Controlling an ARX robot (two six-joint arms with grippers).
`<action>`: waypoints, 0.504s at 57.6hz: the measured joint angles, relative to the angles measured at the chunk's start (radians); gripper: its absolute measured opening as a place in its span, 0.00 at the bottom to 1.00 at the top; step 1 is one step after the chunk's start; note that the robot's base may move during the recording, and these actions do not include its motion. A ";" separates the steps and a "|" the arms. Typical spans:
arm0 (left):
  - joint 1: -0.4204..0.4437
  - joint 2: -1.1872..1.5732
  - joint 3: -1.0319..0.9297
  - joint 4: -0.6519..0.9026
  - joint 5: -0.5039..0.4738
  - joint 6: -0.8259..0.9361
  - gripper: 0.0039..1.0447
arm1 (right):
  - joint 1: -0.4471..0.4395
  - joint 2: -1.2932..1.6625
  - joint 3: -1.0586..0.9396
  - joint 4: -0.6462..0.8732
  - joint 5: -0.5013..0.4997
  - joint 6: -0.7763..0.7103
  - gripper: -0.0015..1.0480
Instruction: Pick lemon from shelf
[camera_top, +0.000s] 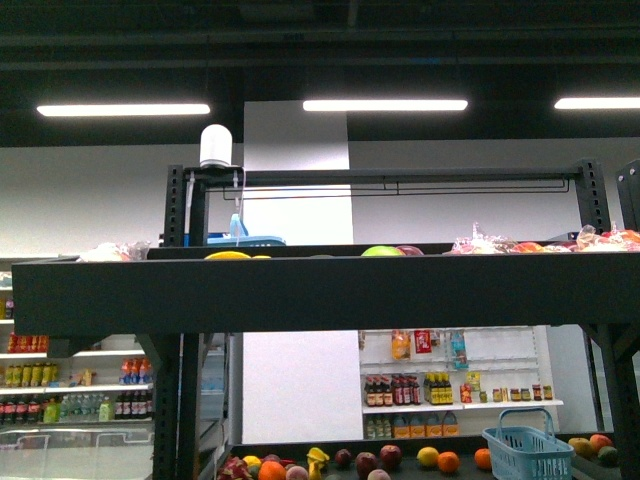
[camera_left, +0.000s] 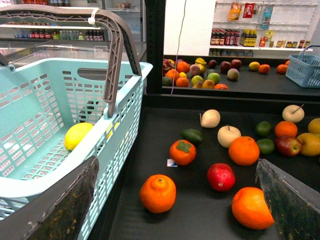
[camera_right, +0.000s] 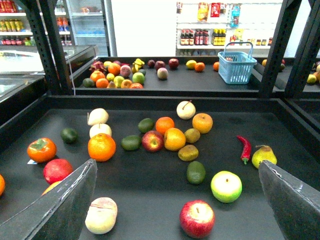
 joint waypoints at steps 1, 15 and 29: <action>0.000 0.000 0.000 0.000 0.000 0.000 0.93 | 0.000 0.000 0.000 0.000 0.000 0.000 0.93; 0.000 0.000 0.000 0.000 0.000 0.000 0.93 | 0.000 0.000 0.000 0.000 0.000 0.000 0.93; 0.000 0.000 0.000 0.000 0.000 0.000 0.93 | 0.000 0.000 0.000 0.000 0.000 0.000 0.93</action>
